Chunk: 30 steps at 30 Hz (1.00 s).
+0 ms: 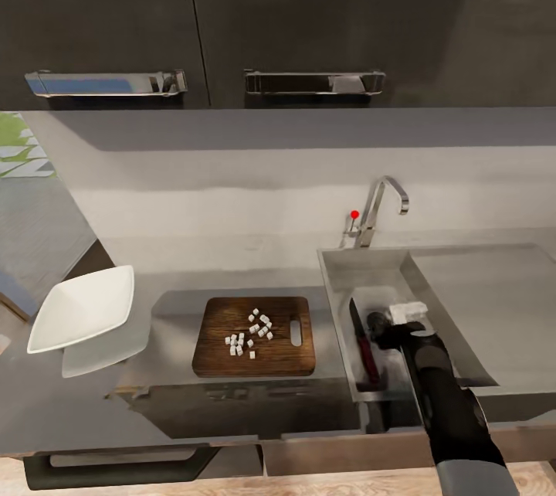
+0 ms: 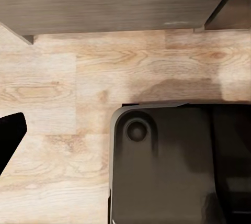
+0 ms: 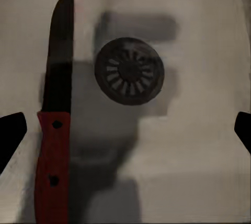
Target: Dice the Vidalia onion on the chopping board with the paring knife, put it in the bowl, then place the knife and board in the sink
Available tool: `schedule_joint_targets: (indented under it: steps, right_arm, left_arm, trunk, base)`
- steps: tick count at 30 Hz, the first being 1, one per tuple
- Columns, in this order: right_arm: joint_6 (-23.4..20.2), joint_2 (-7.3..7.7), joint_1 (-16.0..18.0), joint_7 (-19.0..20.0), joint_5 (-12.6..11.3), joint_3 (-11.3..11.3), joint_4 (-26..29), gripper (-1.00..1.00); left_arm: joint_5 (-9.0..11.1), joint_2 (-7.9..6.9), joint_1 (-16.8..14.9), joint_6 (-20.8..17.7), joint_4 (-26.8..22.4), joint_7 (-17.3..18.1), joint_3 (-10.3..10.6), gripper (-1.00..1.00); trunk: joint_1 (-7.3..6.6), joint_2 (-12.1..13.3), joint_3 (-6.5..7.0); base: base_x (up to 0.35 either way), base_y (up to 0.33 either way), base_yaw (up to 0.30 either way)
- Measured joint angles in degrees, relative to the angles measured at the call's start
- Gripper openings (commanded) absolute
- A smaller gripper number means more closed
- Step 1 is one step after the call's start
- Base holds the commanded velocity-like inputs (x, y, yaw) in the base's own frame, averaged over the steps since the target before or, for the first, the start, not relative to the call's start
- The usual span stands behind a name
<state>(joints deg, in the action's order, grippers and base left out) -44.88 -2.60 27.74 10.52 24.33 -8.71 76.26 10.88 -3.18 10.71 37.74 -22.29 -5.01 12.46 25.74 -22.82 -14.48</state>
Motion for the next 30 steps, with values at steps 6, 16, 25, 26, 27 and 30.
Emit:
schedule_joint_targets:
  steps: [6, 16, 25, 26, 27, 30]
  right_arm:
    - [-10.34, -0.09, -0.02, 1.86, -0.07, -0.55, 15.75, 1.00]
    - [-11.09, -0.54, -0.02, 2.94, -0.06, -0.28, 16.92, 1.00]
    - [-11.08, -0.77, -0.02, 2.99, -0.15, -0.17, 16.76, 1.00]
    - [-11.08, -0.77, -0.02, 3.00, -0.14, -0.18, 16.75, 1.00]
    - [-11.08, -0.77, -0.02, 3.02, -0.15, -0.17, 16.74, 1.00]
    - [-11.08, -0.77, -0.02, 3.03, -0.15, -0.17, 16.74, 1.00]
  left_arm:
    - [0.05, 0.00, -0.03, -0.02, 0.04, 0.00, -0.01, 1.00]
    - [0.11, 0.00, 0.01, -0.02, 0.08, -0.13, -0.03, 1.00]
    - [0.11, 0.00, -0.01, -0.01, -0.01, -0.07, -0.03, 1.00]
    - [0.11, 0.00, -0.01, -0.02, -0.01, -0.05, -0.03, 1.00]
    - [0.09, 0.00, 0.00, -0.03, -0.01, -0.05, -0.03, 1.00]
    - [0.09, 0.00, 0.01, -0.01, -0.01, -0.06, -0.03, 1.00]
  trunk:
    - [0.00, 0.01, -0.01]
    - [0.03, 0.01, 0.00]
    - [0.00, 0.01, 0.00]
    - [0.00, 0.01, 0.00]
    - [0.00, 0.01, 0.00]
    - [0.00, 0.01, 0.00]
  base:
    - [-0.001, 0.000, 0.000]
    - [-0.244, 0.047, 0.000]
    - [-0.025, 0.287, 0.000]
    - [0.000, 0.304, 0.000]
    - [0.000, 0.304, 0.000]
    - [0.012, 0.304, 0.000]
